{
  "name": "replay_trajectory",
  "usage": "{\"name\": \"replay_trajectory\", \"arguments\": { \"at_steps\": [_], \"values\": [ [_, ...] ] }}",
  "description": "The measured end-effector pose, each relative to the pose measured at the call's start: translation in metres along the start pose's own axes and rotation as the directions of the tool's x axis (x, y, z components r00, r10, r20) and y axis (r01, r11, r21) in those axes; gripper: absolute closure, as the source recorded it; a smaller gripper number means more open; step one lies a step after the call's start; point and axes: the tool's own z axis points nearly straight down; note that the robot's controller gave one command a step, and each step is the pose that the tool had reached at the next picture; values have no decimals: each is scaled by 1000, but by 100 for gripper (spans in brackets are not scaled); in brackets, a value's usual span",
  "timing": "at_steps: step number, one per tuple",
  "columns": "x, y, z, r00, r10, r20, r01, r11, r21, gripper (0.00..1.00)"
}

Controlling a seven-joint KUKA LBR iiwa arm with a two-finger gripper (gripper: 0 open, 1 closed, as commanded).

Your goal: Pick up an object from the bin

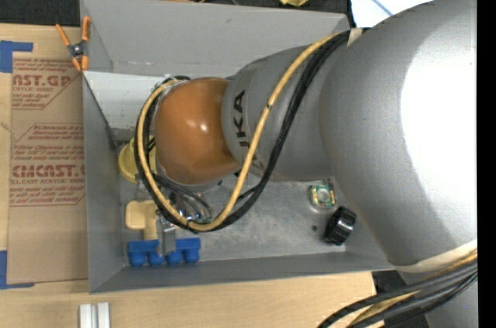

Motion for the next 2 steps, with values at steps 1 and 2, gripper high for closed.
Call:
{"name": "replay_trajectory", "arguments": {
  "at_steps": [1,2],
  "values": [
    [-19,10,19,1000,-26,-10,26,1000,-1,0],
    [8,-1,45,967,-255,8,255,967,-1,0]
  ]
}}
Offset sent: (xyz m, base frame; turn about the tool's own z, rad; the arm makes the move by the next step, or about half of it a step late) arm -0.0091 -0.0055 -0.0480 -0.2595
